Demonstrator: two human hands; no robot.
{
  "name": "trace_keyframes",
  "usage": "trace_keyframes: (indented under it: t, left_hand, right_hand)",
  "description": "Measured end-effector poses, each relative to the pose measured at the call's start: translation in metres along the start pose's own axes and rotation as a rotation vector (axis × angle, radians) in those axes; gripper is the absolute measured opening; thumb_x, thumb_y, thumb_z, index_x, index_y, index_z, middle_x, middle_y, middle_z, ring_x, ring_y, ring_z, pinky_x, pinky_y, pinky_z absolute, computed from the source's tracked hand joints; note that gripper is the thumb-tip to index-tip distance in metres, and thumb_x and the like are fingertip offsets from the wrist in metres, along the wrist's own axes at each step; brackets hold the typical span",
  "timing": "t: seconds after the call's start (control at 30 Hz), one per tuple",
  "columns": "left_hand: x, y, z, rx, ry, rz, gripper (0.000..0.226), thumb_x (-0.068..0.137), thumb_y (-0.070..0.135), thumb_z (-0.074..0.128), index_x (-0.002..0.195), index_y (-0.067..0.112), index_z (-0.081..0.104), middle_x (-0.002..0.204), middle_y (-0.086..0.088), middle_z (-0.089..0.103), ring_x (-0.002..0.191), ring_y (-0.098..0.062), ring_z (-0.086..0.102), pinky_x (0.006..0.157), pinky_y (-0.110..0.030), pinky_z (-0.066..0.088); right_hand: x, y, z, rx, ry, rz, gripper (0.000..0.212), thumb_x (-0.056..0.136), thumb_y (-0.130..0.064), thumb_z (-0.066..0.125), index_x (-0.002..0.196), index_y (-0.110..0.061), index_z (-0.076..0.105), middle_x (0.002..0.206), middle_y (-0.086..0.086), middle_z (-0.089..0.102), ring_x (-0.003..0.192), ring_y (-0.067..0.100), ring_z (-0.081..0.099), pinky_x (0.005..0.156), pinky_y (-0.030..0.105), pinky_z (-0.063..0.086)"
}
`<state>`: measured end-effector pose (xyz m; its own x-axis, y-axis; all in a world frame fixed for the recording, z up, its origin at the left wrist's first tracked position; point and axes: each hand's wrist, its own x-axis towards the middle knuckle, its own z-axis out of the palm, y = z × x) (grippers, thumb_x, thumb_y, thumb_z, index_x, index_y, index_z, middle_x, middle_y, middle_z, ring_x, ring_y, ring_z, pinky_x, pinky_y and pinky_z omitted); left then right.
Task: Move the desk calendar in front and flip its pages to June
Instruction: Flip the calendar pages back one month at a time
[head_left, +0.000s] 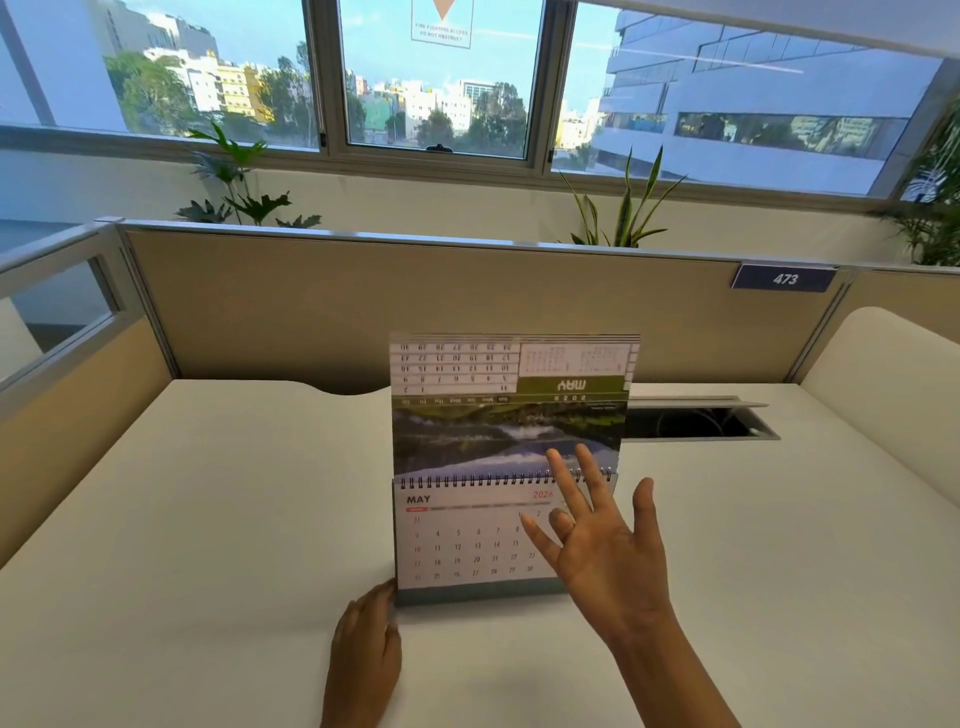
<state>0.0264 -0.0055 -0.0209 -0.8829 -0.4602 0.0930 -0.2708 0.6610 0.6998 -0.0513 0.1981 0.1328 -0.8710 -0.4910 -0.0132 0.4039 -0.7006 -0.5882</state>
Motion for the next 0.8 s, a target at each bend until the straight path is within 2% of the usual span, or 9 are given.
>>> trace_keyframes:
  t: [0.07,0.2,0.33,0.47,0.53,0.63,0.7,0.8]
  left_hand:
    - [0.0,-0.001,0.0,-0.008,0.01,-0.012,0.049,0.074,-0.012,0.053,0.118,0.008,0.051,0.117,-0.018,0.059,0.106,-0.037,0.052,0.094,-0.048,0.041]
    - [-0.001,-0.002,0.002,-0.021,0.006,-0.019,0.048,0.076,-0.01,0.053,0.12,0.009,0.05,0.12,-0.017,0.058,0.108,-0.037,0.051,0.095,-0.048,0.04]
    - [0.0,-0.004,0.004,0.009,0.001,-0.03,0.048,0.076,-0.01,0.054,0.12,0.008,0.05,0.121,-0.018,0.058,0.108,-0.039,0.051,0.095,-0.049,0.04]
    - [0.001,-0.008,0.007,0.033,-0.003,-0.032,0.049,0.073,-0.011,0.056,0.119,0.007,0.052,0.118,-0.02,0.059,0.106,-0.042,0.053,0.095,-0.055,0.041]
    - [0.002,-0.009,0.009,0.041,0.007,-0.016,0.049,0.072,-0.012,0.057,0.117,0.006,0.053,0.115,-0.021,0.061,0.103,-0.043,0.054,0.092,-0.055,0.043]
    - [0.003,-0.01,0.01,0.048,0.016,-0.009,0.048,0.071,-0.013,0.058,0.116,0.006,0.054,0.114,-0.021,0.061,0.102,-0.043,0.055,0.092,-0.056,0.043]
    - [0.003,-0.011,0.011,0.049,0.021,-0.009,0.048,0.072,-0.012,0.058,0.116,0.005,0.053,0.115,-0.021,0.061,0.103,-0.043,0.055,0.093,-0.057,0.042]
    - [0.003,-0.011,0.011,0.053,0.027,-0.005,0.047,0.071,-0.012,0.059,0.116,0.004,0.054,0.114,-0.022,0.061,0.102,-0.043,0.055,0.093,-0.057,0.043]
  right_hand:
    - [0.001,0.0,0.001,-0.018,-0.001,-0.006,0.08,0.056,-0.068,0.064,0.128,-0.036,0.05,0.136,-0.001,0.053,0.114,0.029,0.058,0.087,0.048,0.05]
    - [0.001,0.001,0.0,-0.057,0.013,-0.007,0.083,0.051,-0.068,0.07,0.124,-0.033,0.055,0.136,0.0,0.053,0.091,0.021,0.063,0.085,0.046,0.051]
    - [0.002,0.0,0.002,-0.048,0.024,0.002,0.087,0.046,-0.065,0.075,0.124,-0.032,0.056,0.13,0.0,0.058,0.099,0.024,0.067,0.083,0.048,0.053]
    - [-0.002,-0.002,-0.006,0.0,0.053,-0.028,0.079,0.048,-0.061,0.076,0.118,-0.026,0.061,0.119,0.003,0.066,0.085,0.019,0.068,0.077,0.042,0.055]
    - [-0.005,0.0,-0.016,0.031,0.147,-0.071,0.061,0.054,-0.059,0.074,0.103,-0.023,0.069,0.1,0.003,0.069,0.076,0.017,0.061,0.071,0.035,0.056]
    - [-0.008,0.004,-0.033,0.008,0.375,-0.118,0.038,0.08,-0.053,0.052,0.092,-0.02,0.066,0.084,0.002,0.062,0.067,0.015,0.049,0.065,0.029,0.054]
    - [-0.009,0.007,-0.043,-0.155,0.548,-0.125,0.033,0.089,-0.046,0.043,0.097,-0.02,0.061,0.09,0.004,0.06,0.074,0.018,0.051,0.072,0.032,0.051]
    - [-0.013,0.016,-0.059,-0.554,0.78,-0.132,0.03,0.094,-0.03,0.041,0.12,-0.018,0.05,0.115,0.01,0.055,0.095,0.028,0.054,0.087,0.04,0.046]
